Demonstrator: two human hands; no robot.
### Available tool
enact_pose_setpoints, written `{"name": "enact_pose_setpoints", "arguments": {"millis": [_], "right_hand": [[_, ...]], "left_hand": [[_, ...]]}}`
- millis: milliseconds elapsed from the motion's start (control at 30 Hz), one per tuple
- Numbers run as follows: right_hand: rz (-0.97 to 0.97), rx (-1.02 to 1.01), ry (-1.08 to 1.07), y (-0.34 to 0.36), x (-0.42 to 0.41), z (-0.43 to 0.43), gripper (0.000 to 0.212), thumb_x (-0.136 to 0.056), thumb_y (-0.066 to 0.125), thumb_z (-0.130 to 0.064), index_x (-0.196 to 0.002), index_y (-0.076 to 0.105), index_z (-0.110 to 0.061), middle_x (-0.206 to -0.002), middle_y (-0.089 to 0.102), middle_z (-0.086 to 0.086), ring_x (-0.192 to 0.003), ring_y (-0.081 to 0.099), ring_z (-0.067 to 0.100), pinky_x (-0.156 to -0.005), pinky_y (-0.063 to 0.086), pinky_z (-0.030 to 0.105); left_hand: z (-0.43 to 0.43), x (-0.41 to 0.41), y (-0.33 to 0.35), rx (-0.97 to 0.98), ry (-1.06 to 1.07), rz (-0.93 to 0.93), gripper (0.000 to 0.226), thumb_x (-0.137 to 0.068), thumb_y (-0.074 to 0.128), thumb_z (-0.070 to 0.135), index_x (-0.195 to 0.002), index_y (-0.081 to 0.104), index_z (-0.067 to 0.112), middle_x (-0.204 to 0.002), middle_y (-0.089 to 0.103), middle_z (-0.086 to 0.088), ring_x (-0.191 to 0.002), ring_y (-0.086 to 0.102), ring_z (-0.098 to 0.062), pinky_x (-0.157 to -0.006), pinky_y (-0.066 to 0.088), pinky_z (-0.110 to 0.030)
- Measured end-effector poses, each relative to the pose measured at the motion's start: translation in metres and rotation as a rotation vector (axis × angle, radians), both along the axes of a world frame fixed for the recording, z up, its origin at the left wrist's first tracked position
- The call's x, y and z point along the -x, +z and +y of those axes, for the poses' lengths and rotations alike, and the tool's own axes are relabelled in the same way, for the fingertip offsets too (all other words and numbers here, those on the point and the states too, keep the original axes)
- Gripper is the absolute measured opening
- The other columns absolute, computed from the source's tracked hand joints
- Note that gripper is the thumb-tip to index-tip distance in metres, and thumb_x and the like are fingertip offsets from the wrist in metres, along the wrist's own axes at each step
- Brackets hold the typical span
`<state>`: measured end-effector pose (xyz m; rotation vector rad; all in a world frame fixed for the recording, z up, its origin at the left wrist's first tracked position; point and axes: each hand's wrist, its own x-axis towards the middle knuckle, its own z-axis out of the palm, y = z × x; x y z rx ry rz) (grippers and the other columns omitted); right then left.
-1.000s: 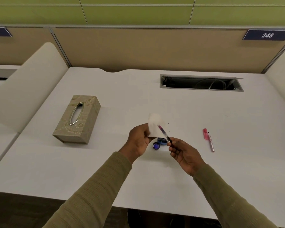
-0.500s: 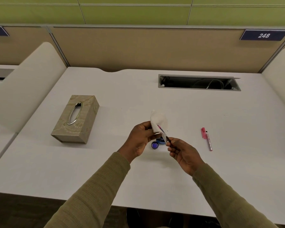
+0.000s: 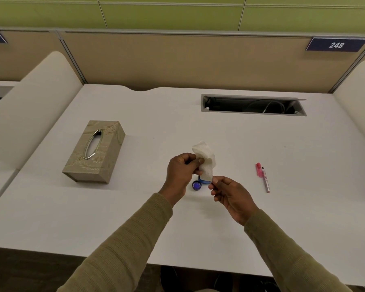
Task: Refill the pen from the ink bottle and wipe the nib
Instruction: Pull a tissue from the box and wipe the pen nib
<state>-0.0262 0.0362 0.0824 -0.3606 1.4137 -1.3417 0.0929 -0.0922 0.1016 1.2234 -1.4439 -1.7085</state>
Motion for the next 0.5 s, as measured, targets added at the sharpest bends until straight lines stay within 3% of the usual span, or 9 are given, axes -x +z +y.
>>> {"name": "enact_pose_setpoints", "arguments": {"millis": [267,500], "right_hand": [[-0.175,0.023,-0.031,0.005,0.003,-0.001,0.020,-0.102,0.054,-0.020,-0.100,0.068,-0.006,-0.076,0.061,0.006,-0.068,0.054,0.016,-0.065,0.045,0.030],[-0.207,0.020,-0.011,0.001,0.008,0.000,0.027,-0.103,0.052,-0.024,-0.103,0.070,-0.004,-0.074,0.060,0.002,-0.066,0.053,0.013,-0.062,0.044,0.026]], "left_hand": [[-0.002,-0.001,-0.002,-0.089,-0.028,0.106,0.012,-0.089,0.074,0.011,-0.099,0.075,0.004,-0.100,0.077,-0.015,-0.079,0.070,-0.024,-0.085,0.061,-0.041],[-0.016,-0.002,0.003,-0.105,0.074,0.135,0.005,-0.090,0.072,0.011,-0.090,0.074,0.006,-0.088,0.073,-0.010,-0.070,0.063,-0.021,-0.068,0.055,-0.036]]}}
